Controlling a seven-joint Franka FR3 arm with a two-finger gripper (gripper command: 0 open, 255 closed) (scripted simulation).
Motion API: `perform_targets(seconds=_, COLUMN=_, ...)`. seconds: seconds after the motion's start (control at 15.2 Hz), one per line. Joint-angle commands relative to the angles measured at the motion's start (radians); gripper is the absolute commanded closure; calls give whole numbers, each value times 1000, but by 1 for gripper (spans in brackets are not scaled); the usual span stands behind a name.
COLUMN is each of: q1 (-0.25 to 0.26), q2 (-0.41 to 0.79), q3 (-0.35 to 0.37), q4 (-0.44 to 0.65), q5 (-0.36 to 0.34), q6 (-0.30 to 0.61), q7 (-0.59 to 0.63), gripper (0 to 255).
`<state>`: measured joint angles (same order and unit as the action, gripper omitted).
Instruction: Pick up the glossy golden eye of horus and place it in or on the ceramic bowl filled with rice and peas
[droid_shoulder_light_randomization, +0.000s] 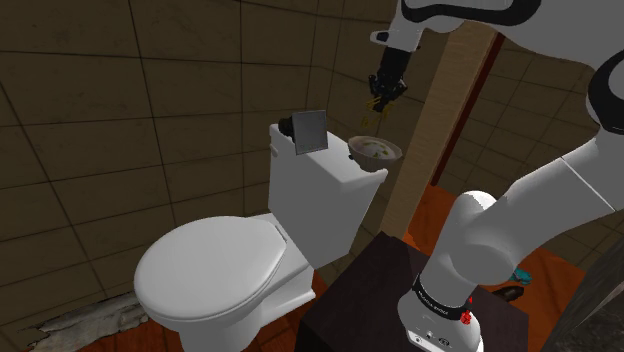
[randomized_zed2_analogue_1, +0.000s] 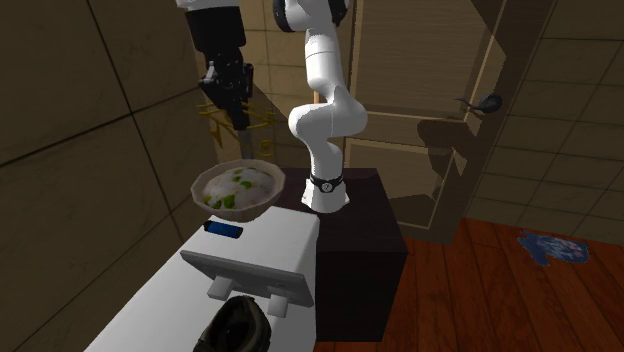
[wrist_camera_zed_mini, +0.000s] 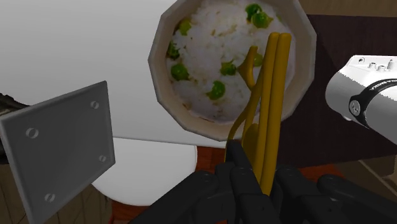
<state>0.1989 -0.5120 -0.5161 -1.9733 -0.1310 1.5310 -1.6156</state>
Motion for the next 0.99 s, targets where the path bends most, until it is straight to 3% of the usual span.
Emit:
perform_targets(seconds=0.0, q1=-30, q2=-16, q3=-47, q4=-35, q5=7, q6=24, q7=-1, gripper=255)
perform_targets(seconds=0.46, q1=-93, q2=-20, q3=-21, q4=-146, q5=17, q6=118, q7=-27, gripper=255)
perform_targets(seconds=0.92, q1=-141, q2=-7, q3=13, q4=-146, q5=38, q6=121, q7=-47, gripper=255)
